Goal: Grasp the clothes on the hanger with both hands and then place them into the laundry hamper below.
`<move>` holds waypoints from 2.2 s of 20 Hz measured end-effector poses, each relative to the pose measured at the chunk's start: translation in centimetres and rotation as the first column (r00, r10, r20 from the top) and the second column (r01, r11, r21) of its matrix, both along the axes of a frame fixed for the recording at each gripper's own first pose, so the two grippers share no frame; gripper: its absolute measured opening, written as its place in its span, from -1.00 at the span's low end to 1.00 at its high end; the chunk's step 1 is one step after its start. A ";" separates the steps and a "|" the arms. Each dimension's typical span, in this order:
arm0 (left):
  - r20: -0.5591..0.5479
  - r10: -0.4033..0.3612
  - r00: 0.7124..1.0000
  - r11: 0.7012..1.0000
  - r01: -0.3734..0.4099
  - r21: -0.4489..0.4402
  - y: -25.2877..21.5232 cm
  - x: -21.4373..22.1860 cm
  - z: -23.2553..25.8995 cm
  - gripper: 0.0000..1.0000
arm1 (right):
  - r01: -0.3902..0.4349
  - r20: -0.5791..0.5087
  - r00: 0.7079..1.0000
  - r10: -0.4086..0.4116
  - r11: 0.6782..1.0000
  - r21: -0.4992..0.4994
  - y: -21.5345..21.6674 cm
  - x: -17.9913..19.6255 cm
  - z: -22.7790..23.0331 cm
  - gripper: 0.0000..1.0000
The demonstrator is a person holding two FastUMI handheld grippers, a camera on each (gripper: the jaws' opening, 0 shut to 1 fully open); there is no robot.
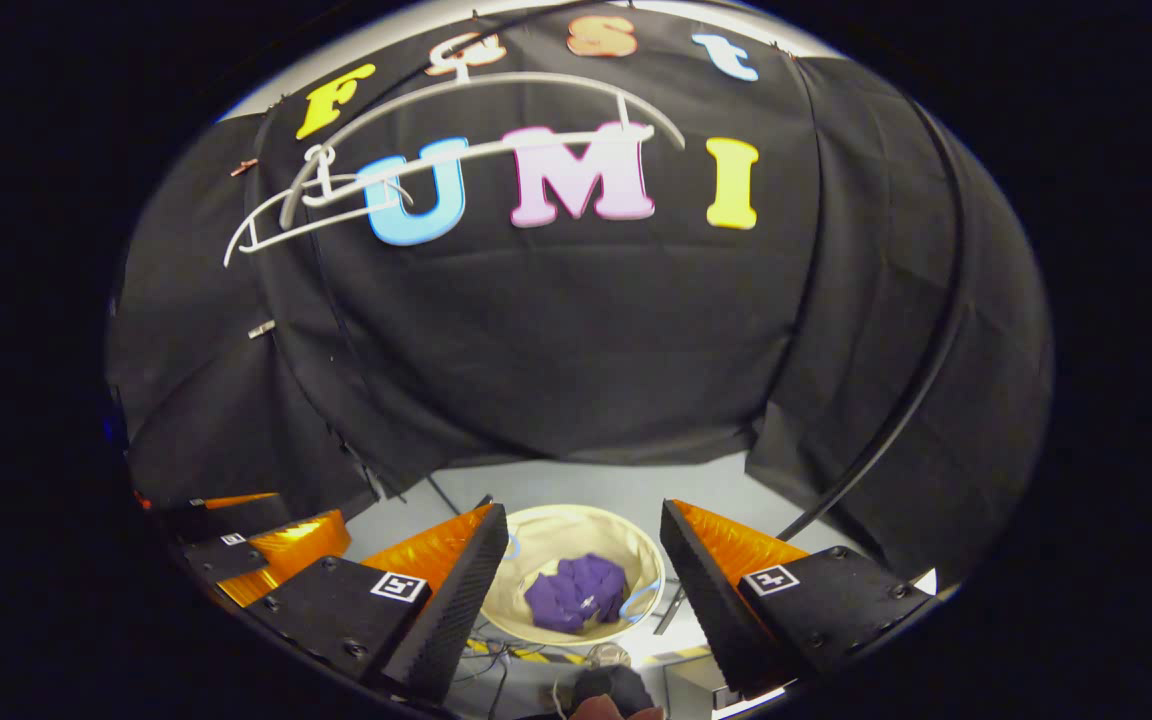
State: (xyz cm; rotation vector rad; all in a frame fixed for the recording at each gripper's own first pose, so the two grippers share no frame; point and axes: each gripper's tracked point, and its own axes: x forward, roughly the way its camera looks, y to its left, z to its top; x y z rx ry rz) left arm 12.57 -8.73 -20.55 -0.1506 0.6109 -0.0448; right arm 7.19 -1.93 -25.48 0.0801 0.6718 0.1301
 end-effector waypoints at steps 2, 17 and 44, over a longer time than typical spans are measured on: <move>0.099 -0.003 0.995 1.000 0.001 0.018 0.6 -0.1 4.3 0.90 | 0.010 0.093 0.996 -0.010 1.000 -0.009 -0.1 -0.2 3.7 0.97; 0.443 0.056 0.895 0.996 -0.083 0.043 2.4 -5.2 20.0 0.89 | 0.038 0.453 0.890 -0.051 0.999 0.036 -1.4 -2.5 20.7 0.98; 0.512 0.044 0.858 0.998 -0.065 0.023 1.2 -8.6 23.2 0.89 | 0.044 0.548 0.834 -0.067 0.998 0.054 -1.4 -5.3 24.8 0.96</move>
